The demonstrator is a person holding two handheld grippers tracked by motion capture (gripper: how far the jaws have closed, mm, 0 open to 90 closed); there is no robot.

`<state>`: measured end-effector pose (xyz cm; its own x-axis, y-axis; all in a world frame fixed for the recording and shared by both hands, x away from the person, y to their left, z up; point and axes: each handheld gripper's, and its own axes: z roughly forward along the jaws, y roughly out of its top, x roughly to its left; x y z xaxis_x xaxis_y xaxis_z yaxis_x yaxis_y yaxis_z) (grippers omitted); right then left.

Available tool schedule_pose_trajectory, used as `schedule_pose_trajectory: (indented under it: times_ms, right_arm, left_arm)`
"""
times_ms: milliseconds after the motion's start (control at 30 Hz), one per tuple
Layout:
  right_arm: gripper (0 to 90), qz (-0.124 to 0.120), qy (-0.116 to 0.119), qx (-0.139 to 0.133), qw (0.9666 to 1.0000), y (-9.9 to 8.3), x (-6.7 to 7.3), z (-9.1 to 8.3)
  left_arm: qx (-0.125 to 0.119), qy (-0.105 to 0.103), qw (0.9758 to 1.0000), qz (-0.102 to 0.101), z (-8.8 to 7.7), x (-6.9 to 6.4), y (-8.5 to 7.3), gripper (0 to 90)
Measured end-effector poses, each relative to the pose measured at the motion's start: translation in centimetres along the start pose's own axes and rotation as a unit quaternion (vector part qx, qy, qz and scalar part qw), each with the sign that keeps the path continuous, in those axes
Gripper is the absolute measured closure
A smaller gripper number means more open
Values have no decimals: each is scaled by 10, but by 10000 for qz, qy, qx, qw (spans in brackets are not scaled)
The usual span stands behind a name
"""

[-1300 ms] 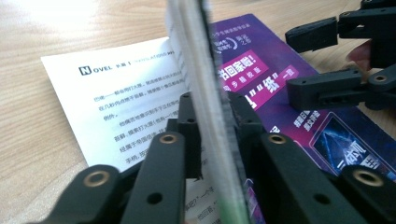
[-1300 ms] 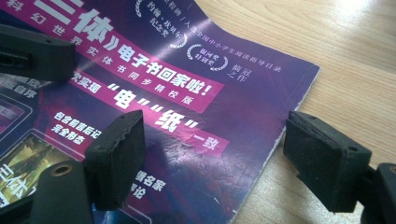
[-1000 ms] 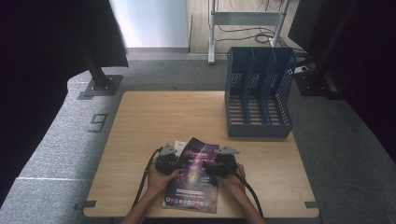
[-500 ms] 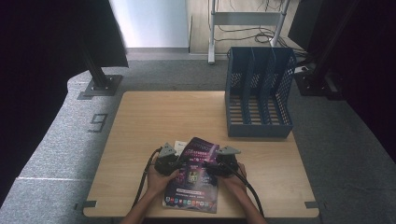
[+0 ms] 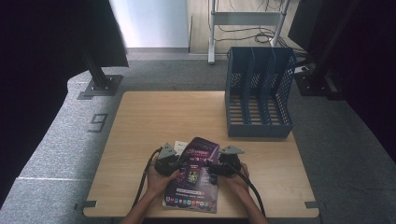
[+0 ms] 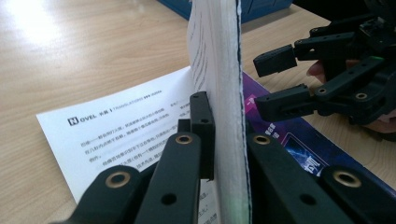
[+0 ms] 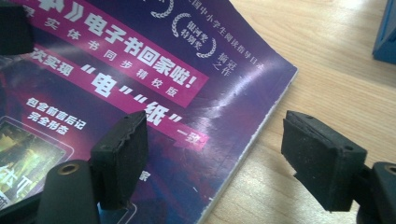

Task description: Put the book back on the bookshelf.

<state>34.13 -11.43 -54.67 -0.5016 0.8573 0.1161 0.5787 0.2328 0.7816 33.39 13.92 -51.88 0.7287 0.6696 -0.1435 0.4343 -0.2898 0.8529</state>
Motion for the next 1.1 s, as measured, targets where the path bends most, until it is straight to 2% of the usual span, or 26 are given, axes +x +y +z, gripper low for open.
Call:
schedule_pose_trajectory:
  times_ms: [500, 1100]
  right_arm:
    - [231, -2, 106, -157, 9998, 1, -1, -7]
    - [226, -13, 251, -228, 9994, 2, 0, -10]
  left_arm:
    - [-113, 58, 9995, 298, -6, -7, 5, 873]
    - [-337, 1, 9987, 377, -16, -10, 11, 873]
